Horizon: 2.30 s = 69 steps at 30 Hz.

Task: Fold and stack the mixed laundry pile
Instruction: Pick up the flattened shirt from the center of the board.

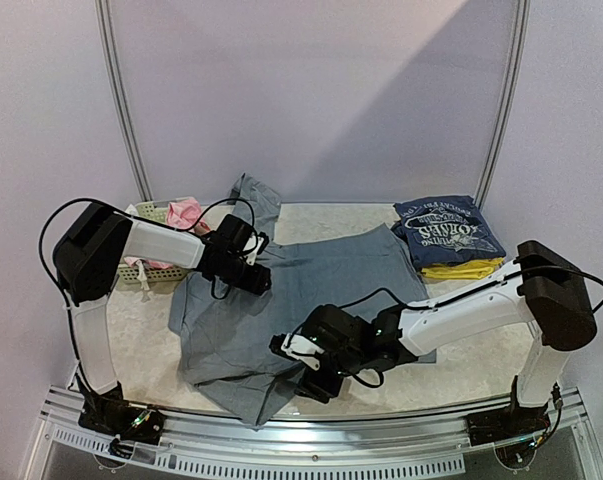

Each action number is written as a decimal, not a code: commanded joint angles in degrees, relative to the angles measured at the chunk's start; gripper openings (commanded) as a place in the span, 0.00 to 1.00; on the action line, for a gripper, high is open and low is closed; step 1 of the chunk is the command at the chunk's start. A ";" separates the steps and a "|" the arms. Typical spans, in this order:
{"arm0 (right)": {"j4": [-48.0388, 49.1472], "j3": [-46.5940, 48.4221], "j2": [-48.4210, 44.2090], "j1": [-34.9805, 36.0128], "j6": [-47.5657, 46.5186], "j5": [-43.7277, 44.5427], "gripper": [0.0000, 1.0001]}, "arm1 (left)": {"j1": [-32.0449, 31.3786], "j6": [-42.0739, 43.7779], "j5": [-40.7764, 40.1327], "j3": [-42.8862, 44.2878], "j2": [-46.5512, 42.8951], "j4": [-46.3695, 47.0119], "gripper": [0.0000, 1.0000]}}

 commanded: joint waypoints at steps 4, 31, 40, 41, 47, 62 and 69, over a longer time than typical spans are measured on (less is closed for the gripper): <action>-0.91 1.66 0.79 0.33 -1.53 9.80 0.73 | 0.54 0.06 2.06 -1.58 2.51 -2.10 0.65; -9.34 0.16 -0.43 2.72 6.74 7.24 0.09 | 0.87 0.06 0.96 -1.27 2.45 -3.04 0.60; -13.38 1.67 -10.09 5.07 6.28 -9.57 0.00 | 1.44 0.15 0.72 -0.87 2.81 -3.06 0.60; -13.42 2.10 -11.04 5.19 6.12 -11.33 0.00 | 1.50 0.11 0.74 -0.82 2.87 -3.14 0.59; -13.35 5.68 -14.54 5.29 5.38 -22.46 0.00 | 1.51 0.14 0.74 -0.47 3.28 -3.45 0.59; -14.22 18.49 -16.81 5.23 6.90 -17.85 0.00 | 1.68 -0.03 1.00 -1.77 2.53 -2.31 0.59; -11.84 26.37 -12.51 0.33 16.08 -2.36 0.00 | 1.68 -0.16 1.49 -3.63 0.10 -1.74 0.61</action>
